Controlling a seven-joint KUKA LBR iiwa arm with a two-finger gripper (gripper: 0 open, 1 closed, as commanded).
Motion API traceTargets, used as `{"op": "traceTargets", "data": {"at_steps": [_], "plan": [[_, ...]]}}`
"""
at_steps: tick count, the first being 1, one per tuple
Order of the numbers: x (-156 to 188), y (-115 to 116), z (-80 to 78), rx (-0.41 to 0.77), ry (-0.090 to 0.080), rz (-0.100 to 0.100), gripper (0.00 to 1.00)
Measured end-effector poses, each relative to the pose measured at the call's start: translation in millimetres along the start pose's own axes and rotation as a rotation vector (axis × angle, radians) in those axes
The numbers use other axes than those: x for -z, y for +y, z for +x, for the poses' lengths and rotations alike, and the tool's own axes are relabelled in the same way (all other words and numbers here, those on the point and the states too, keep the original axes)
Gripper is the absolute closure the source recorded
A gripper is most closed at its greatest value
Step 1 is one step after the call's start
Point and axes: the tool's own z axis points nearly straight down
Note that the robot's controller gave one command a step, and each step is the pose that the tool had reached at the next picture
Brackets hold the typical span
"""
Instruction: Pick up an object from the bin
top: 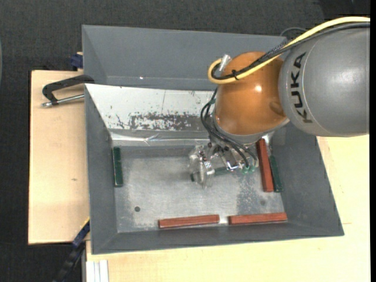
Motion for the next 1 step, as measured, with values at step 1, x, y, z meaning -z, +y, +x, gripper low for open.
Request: {"op": "traceTargets", "data": {"at_steps": [1], "plan": [[59.3, -17.4, 13.0, 0.023, 0.000, -0.001, 1.00]]}}
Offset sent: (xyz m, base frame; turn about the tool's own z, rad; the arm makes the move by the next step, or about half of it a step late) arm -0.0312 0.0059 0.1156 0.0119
